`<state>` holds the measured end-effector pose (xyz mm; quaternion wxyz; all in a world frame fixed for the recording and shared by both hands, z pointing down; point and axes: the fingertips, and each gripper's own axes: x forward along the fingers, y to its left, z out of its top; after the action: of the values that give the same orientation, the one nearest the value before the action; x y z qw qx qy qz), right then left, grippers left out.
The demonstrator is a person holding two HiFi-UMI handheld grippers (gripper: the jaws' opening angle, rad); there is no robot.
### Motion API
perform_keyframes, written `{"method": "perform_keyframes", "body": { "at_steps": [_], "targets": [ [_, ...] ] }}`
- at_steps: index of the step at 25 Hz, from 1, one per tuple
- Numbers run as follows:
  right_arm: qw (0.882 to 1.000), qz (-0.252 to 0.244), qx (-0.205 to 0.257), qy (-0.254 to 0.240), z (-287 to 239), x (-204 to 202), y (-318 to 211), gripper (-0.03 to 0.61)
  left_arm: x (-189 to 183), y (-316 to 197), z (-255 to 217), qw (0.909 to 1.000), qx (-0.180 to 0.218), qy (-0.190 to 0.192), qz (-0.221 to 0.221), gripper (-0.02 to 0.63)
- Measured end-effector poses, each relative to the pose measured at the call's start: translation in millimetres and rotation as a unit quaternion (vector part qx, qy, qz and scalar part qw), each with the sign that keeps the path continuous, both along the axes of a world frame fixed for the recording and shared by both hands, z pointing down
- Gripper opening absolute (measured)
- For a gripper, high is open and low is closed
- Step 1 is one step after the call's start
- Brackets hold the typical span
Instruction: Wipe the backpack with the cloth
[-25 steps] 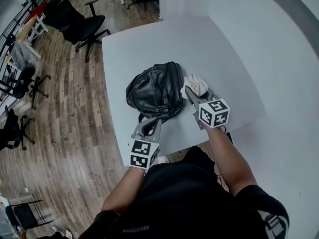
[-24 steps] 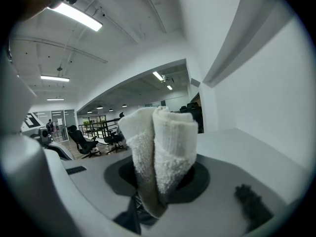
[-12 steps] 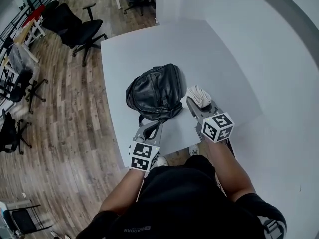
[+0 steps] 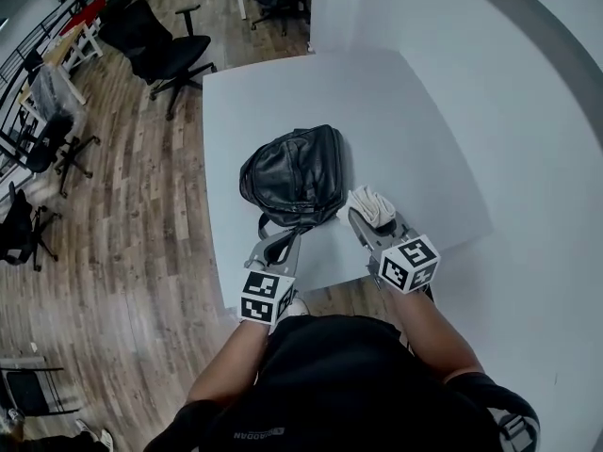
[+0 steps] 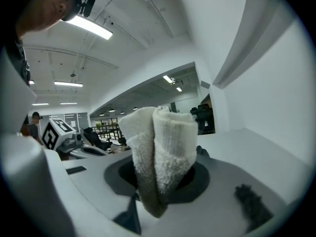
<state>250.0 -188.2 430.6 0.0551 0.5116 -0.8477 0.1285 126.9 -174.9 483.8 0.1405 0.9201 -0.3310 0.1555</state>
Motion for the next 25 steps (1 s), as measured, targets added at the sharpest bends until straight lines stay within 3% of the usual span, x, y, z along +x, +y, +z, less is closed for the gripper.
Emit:
{"method": "perform_keyframes", "body": {
  "at_steps": [3,7,19,25],
  "targets": [
    [1.0,-0.027,-0.007,-0.003,1.5,-1.9,22.5,0.109,8.2,10.6,-2.2,0.9997,-0.012,0.012,-0.017,0.006],
    [0.999,-0.049,-0.013,-0.007,6.3,7.1,50.2,0.109,24.1,30.9,-4.7,0.9995,0.007,0.001,-0.03,0.006],
    [0.996,-0.088,-0.028,-0.015,20.7,27.8,117.5,0.109,49.8,98.8,-9.0,0.9976,-0.002,0.015,-0.068,0.006],
    [0.995,-0.098,-0.022,-0.026,17.2,42.3,154.9,0.107,58.2,136.8,-21.7,0.9954,0.02,0.031,-0.088,0.006]
  ]
}}
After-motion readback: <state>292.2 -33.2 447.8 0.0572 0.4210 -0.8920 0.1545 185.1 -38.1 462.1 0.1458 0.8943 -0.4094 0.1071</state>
